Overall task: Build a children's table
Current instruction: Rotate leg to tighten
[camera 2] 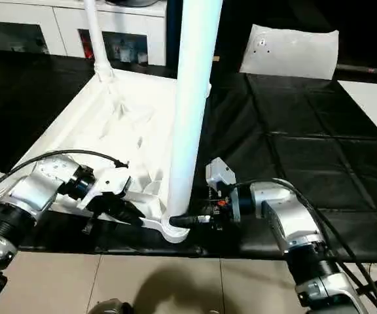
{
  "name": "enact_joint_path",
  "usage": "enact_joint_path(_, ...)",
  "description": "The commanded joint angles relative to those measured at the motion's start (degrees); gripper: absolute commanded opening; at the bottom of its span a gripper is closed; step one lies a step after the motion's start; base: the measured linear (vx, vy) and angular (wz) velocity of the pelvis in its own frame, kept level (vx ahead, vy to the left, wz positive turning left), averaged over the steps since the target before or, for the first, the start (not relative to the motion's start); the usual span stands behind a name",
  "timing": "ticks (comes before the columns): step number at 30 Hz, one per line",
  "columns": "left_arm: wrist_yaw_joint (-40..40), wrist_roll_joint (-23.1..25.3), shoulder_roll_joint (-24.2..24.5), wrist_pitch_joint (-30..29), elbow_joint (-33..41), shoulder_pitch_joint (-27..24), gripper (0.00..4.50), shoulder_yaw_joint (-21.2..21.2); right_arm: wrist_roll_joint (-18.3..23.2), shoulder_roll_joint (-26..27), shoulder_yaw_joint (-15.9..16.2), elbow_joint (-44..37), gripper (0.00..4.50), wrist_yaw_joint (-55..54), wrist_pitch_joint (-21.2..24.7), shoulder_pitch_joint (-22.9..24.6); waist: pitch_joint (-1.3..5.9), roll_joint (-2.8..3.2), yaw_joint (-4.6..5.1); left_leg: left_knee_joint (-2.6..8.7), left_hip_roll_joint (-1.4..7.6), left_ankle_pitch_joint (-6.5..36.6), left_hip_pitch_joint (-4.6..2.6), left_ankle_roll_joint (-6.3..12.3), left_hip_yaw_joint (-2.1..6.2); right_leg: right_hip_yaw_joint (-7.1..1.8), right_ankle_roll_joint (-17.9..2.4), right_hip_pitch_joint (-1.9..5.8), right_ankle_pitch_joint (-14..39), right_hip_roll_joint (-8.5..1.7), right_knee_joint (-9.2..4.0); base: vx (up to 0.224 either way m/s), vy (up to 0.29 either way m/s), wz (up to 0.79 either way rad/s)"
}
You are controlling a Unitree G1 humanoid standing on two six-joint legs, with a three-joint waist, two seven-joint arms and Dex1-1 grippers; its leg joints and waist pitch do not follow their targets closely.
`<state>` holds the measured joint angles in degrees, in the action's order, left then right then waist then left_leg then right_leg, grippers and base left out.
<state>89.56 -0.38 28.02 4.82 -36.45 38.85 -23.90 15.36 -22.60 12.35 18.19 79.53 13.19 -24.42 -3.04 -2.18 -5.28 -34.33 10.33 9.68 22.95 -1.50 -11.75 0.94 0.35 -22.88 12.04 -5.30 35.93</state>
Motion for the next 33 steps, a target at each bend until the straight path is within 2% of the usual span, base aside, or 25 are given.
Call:
enact_joint_path(1,2.94,-0.12,-0.50,1.38,0.95,0.81,0.00,-2.59,0.25,-0.12,0.35,0.36,2.70,0.00,-0.42,-0.95,3.88,0.29,0.20,4.20,3.10,11.95,-2.34,0.71,0.95,-1.20,-14.98,1.79,4.40,-2.73,-3.58,0.000,0.000,0.00)
enact_joint_path(2,2.94,-0.14,-0.39,1.46,0.79,0.92,0.00,-2.69,0.38,-0.03,0.51,0.39,2.46,0.19,-0.32,-0.99,3.86,0.34,0.22,4.22,3.09,12.43,-2.37,0.45,0.96,-1.21,-14.86,1.75,4.94,-2.71,-3.64,0.000,0.000,0.00)
enact_joint_path(4,2.94,-0.24,-0.25,1.53,0.60,1.03,0.00,-2.86,0.41,0.10,0.56,0.51,2.41,0.42,-0.27,-1.04,3.91,0.41,0.21,4.26,3.12,12.46,-2.38,0.25,1.00,-1.19,-14.86,1.75,4.73,-2.69,-3.57,0.000,0.000,0.00)
enact_joint_path(6,2.94,-0.22,-0.24,1.49,0.27,1.15,0.00,-2.76,0.55,0.22,0.55,0.37,2.13,0.60,0.02,-0.86,3.90,0.43,0.23,4.22,3.04,12.28,-2.37,0.27,0.95,-1.19,-14.91,1.74,4.15,-2.62,-3.54,0.000,0.000,0.00)
enact_joint_path(9,2.22,0.14,-1.18,0.01,-0.22,1.31,0.00,-1.32,1.34,0.59,0.06,-0.42,2.03,0.07,1.33,-0.28,3.90,0.52,0.26,4.23,3.03,11.95,-2.36,0.30,0.94,-1.19,-15.21,1.84,3.56,-2.63,-3.49,0.000,0.000,0.00)
enact_joint_path(12,-2.36,0.51,-2.81,-2.98,-0.89,1.91,0.00,0.19,2.78,1.38,-0.79,-2.30,1.99,-1.94,3.87,0.81,3.77,0.57,0.24,4.33,3.06,13.16,-2.44,-0.14,0.94,-1.22,-15.22,1.71,4.88,-2.59,-3.64,0.000,0.000,0.00)
enact_joint_path(13,-4.95,0.00,-3.98,-4.67,-1.04,2.11,0.00,1.18,2.85,2.40,-1.51,-2.88,1.99,-4.45,4.29,1.36,3.68,0.60,0.22,4.44,3.09,14.22,-2.45,-0.47,1.05,-1.27,-14.88,1.66,6.50,-2.68,-3.84,0.000,0.000,0.00)
enact_joint_path(14,-11.90,-1.38,-7.06,-9.32,-0.81,2.51,0.00,3.50,1.38,5.41,-3.06,-3.24,1.99,-12.72,5.06,2.32,3.45,0.71,0.35,4.62,3.15,15.60,-2.72,-1.53,0.98,-1.44,-14.58,1.18,8.03,-2.71,-3.98,0.000,0.000,0.00)
enact_joint_path(15,-11.90,-1.38,-7.06,-9.32,-0.81,2.51,0.00,3.50,1.38,5.41,-3.06,-3.24,1.99,-12.72,5.06,2.32,3.35,0.64,0.49,4.67,3.01,16.98,-2.70,-2.01,1.08,-1.45,-14.47,1.10,9.83,-2.79,-4.18,0.000,0.000,0.00)
enact_joint_path(16,-15.48,-2.07,-8.87,-11.65,-0.22,2.54,0.00,4.55,-0.06,7.41,-3.54,-3.24,1.99,-17.54,4.50,2.88,3.40,0.50,0.74,4.85,2.83,18.41,-2.36,-3.01,1.54,-1.37,-13.04,1.52,14.13,-3.10,-4.48,0.000,0.000,0.00)
enact_joint_path(17,-16.80,-2.37,-9.66,-12.85,0.22,2.48,0.00,4.92,-0.65,8.35,-3.65,-3.36,1.98,-19.42,4.00,3.18,3.31,0.41,1.02,4.95,2.85,19.59,-2.50,-3.66,1.66,-1.42,-11.75,1.20,16.98,-3.08,-4.87,0.000,0.000,0.00)
enact_joint_path(19,-18.88,-2.36,-10.79,-13.92,0.68,2.37,0.00,5.27,-1.47,9.96,-3.97,-3.32,1.97,-22.82,4.29,3.31,3.36,0.32,1.51,5.07,2.76,19.67,-2.14,-3.81,1.89,-1.36,-10.93,1.50,17.92,-3.09,-4.95,0.000,0.000,0.00)
enact_joint_path(20,-21.12,-2.21,-12.30,-15.45,1.33,2.18,0.00,5.79,-2.42,12.14,-4.50,-3.14,1.97,-27.41,5.09,3.26,3.42,0.29,2.45,5.17,2.69,18.79,-1.86,-3.79,1.92,-1.33,-10.66,1.51,16.31,-2.88,-4.87,0.000,0.000,0.00)
enact_joint_path(23,-29.42,-1.35,-17.39,-19.86,1.33,2.85,0.00,7.84,-4.16,17.93,-5.08,-3.71,1.95,-37.03,7.54,3.17,3.51,0.16,3.52,4.88,2.48,17.95,-1.76,-3.05,1.77,-1.39,-11.36,1.44,14.52,-2.74,-4.91,0.000,0.000,0.00)
enact_joint_path(25,-37.46,-0.18,-21.17,-21.14,-0.69,4.50,0.00,9.13,-6.35,21.93,-4.84,-3.84,1.95,-44.05,8.55,2.73,3.46,0.26,3.68,4.68,2.46,16.84,-1.95,-2.26,1.59,-1.55,-11.17,1.27,13.91,-2.64,-5.22,0.000,0.000,0.00)
enact_joint_path(29,-44.25,0.12,-24.47,-22.44,-2.13,6.01,0.00,10.09,-8.15,26.10,-5.66,-2.79,1.95,-52.34,9.29,1.72,3.59,0.60,3.55,4.66,2.31,14.65,-1.97,-1.57,1.53,-1.57,-10.98,1.38,11.15,-2.38,-5.12,0.000,0.000,0.00)
enact_joint_path(30,-46.58,0.60,-25.92,-23.38,-2.45,6.58,0.00,10.31,-9.64,28.05,-6.00,-2.26,1.95,-56.44,9.29,1.21,3.76,0.45,3.49,4.59,2.29,13.42,-2.00,-1.21,1.46,-1.50,-11.14,1.58,8.91,-2.28,-4.97,0.000,0.000,0.00)
enact_joint_path(31,-47.05,1.03,-26.10,-23.33,-2.55,6.71,0.00,10.15,-10.16,28.37,-6.05,-2.09,1.95,-57.45,9.30,1.03,3.83,0.71,3.44,4.55,2.22,11.41,-1.98,-0.67,1.42,-1.50,-11.52,1.71,5.74,-2.21,-4.77,0.000,0.000,0.00)
enact_joint_path(33,-46.96,2.63,-26.01,-22.54,-2.44,6.62,0.00,9.38,-10.43,28.89,-6.71,-1.86,1.95,-58.75,8.71,0.91,3.94,0.59,3.31,4.39,2.14,9.29,-1.89,0.67,1.31,-1.46,-11.97,2.08,1.98,-2.16,-4.57,0.000,0.000,0.00)
